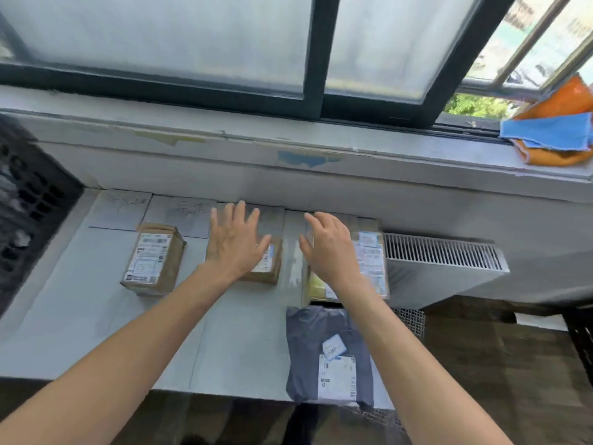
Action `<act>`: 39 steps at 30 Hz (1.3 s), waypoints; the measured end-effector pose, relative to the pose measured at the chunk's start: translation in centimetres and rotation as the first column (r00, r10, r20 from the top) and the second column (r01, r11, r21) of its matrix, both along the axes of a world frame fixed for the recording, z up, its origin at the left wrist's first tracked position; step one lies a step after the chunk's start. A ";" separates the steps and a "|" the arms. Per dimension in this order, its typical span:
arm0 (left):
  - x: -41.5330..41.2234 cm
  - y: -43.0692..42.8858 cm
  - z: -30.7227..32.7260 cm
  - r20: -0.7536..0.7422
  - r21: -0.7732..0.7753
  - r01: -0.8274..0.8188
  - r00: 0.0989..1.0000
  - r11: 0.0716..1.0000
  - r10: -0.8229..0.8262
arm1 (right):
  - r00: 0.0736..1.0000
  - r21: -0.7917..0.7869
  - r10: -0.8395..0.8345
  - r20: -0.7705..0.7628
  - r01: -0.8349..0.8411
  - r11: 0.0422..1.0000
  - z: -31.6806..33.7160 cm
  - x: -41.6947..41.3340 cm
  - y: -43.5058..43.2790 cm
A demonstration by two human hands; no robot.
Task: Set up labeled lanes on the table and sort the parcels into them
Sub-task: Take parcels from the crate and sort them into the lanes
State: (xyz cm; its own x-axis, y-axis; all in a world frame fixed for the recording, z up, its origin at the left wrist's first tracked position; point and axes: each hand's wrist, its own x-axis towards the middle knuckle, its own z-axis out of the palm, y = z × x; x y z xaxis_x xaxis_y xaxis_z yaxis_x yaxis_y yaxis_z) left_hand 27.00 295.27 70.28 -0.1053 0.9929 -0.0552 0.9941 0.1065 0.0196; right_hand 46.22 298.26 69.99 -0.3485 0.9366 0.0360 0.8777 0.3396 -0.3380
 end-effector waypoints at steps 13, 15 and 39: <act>-30.4 -16.6 7.4 -0.107 0.095 -0.307 0.942 0.947 0.317 | 0.937 0.112 0.349 0.006 -0.348 0.931 7.1 -31.4 -10.3; -33.8 -19.0 7.9 -0.089 0.119 -0.356 0.926 0.927 0.367 | 0.917 0.129 0.398 0.005 -0.395 0.910 8.0 -35.5 -11.9; -54.5 -25.5 7.9 -0.039 0.067 -0.666 0.742 0.743 0.669 | 0.682 0.143 0.731 -0.016 -0.722 0.677 8.4 -62.5 -14.4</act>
